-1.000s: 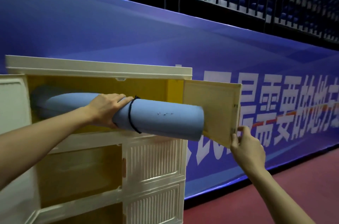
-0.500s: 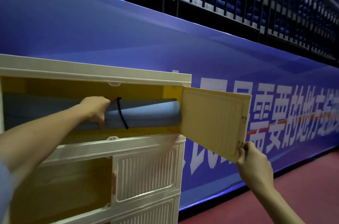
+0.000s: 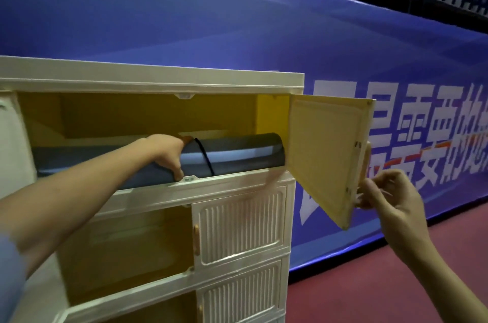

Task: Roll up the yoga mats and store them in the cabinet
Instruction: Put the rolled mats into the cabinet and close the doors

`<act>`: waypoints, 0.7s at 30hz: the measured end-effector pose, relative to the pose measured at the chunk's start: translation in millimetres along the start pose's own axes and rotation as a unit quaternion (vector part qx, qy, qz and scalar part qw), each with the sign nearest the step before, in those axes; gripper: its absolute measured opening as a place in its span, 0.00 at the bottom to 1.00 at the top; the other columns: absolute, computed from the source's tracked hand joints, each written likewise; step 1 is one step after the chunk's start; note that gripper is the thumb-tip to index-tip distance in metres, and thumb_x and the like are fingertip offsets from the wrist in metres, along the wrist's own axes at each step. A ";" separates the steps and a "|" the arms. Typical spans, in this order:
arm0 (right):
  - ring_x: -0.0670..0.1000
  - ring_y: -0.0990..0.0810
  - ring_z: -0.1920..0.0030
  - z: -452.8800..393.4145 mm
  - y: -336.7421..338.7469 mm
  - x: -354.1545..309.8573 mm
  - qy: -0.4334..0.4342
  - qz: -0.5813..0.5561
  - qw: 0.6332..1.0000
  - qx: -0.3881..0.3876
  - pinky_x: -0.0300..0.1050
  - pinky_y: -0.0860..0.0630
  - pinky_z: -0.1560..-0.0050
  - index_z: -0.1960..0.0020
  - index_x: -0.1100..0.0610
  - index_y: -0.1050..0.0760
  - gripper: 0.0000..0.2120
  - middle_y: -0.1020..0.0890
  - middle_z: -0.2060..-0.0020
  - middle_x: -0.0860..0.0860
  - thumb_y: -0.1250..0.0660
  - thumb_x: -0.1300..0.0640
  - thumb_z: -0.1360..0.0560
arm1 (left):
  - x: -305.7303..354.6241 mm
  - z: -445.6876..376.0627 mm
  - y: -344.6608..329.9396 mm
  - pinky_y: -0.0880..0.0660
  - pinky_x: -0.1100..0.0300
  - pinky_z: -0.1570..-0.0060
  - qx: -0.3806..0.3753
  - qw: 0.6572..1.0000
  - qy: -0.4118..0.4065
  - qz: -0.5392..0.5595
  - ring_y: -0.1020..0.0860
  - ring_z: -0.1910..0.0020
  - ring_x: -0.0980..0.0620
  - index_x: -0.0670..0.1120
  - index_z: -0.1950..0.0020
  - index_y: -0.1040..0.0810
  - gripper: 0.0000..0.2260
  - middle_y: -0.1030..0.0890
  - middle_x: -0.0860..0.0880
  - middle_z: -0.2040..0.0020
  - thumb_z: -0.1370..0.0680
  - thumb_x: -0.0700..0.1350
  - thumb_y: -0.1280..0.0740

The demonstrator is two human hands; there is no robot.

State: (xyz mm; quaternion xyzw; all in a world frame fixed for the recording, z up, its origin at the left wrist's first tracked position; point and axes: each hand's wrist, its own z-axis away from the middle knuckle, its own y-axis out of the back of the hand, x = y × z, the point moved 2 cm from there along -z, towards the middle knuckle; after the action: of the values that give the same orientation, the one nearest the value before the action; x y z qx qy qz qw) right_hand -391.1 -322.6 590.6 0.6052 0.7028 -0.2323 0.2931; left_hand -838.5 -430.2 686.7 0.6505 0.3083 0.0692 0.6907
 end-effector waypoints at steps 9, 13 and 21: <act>0.48 0.15 0.58 -3.1 -92.8 -31.2 0.066 0.036 0.981 -0.180 0.43 0.19 0.60 0.47 0.53 0.18 0.12 0.14 0.59 0.46 0.27 0.47 0.26 | 7.9 8.6 17.4 0.30 0.53 0.51 -0.005 0.998 -0.030 0.061 0.23 0.42 0.41 0.42 0.32 0.26 0.31 0.22 0.43 0.34 0.23 0.65 0.31; 0.42 0.18 0.58 -5.0 -164.5 -26.7 0.079 0.066 0.970 -0.219 0.38 0.20 0.60 0.48 0.50 0.19 0.12 0.17 0.59 0.43 0.27 0.44 0.25 | 31.6 20.1 3.5 0.23 0.51 0.49 0.124 0.983 -0.057 0.126 0.21 0.47 0.46 0.48 0.37 0.23 0.18 0.19 0.48 0.41 0.21 0.58 0.31; 0.50 0.19 0.62 -22.6 -262.0 -19.6 0.106 0.141 0.962 -0.210 0.50 0.21 0.59 0.57 0.52 0.21 0.07 0.20 0.66 0.44 0.31 0.50 0.23 | 69.7 89.6 -58.7 0.20 0.51 0.38 0.200 0.794 0.017 0.573 0.17 0.45 0.55 0.46 0.39 0.17 0.09 0.14 0.51 0.45 0.17 0.40 0.34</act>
State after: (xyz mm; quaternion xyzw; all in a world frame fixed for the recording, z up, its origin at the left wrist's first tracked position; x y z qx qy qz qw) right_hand -650.8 -363.0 613.0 0.6441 0.6703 0.0301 0.3675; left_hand -754.4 -480.7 604.8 0.8306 -0.1025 0.4001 0.3736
